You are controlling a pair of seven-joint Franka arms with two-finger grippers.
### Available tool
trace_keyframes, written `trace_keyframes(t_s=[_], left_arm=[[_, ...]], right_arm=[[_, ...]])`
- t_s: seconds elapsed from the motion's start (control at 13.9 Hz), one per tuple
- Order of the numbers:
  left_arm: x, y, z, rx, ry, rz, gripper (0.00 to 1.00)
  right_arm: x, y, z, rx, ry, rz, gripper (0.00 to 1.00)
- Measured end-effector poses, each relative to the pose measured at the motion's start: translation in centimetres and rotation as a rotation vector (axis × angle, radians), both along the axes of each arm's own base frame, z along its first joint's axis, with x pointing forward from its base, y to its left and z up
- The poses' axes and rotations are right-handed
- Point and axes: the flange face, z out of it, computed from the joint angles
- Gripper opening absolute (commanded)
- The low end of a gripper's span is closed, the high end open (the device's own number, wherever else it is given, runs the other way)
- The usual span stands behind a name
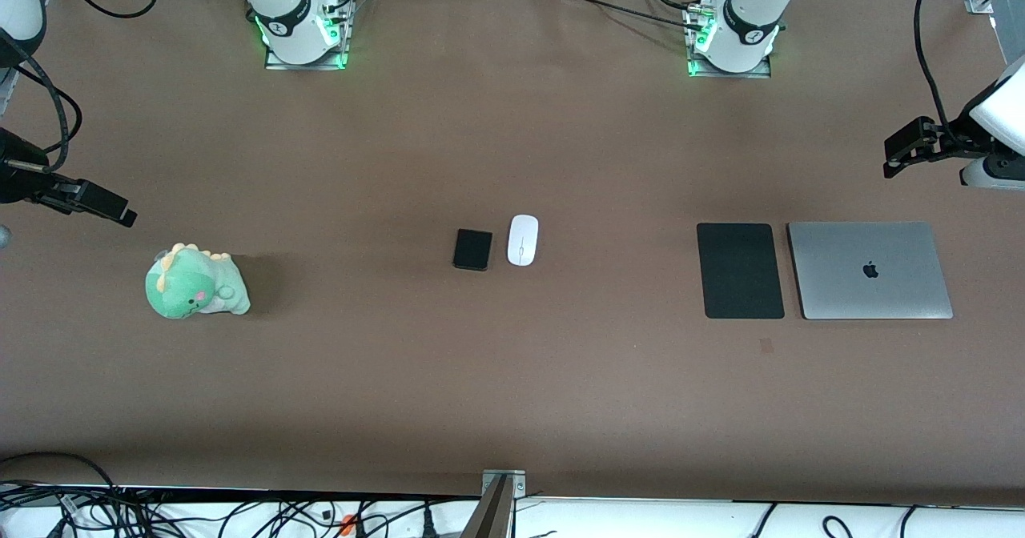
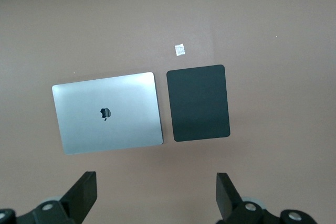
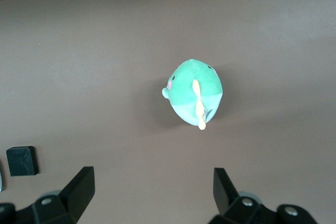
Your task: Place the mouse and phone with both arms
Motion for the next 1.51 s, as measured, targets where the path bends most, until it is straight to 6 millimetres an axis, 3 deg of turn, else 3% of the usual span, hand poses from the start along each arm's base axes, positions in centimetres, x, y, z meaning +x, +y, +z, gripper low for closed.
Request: trace_keyframes(t_s=[1.51], left_arm=[[-0.02,0.06,-0.44,-0.004,0.033,0.003,1.0]], right_arm=[[-0.02,0.02,-0.06,0.0,0.003,0.0,1.0]])
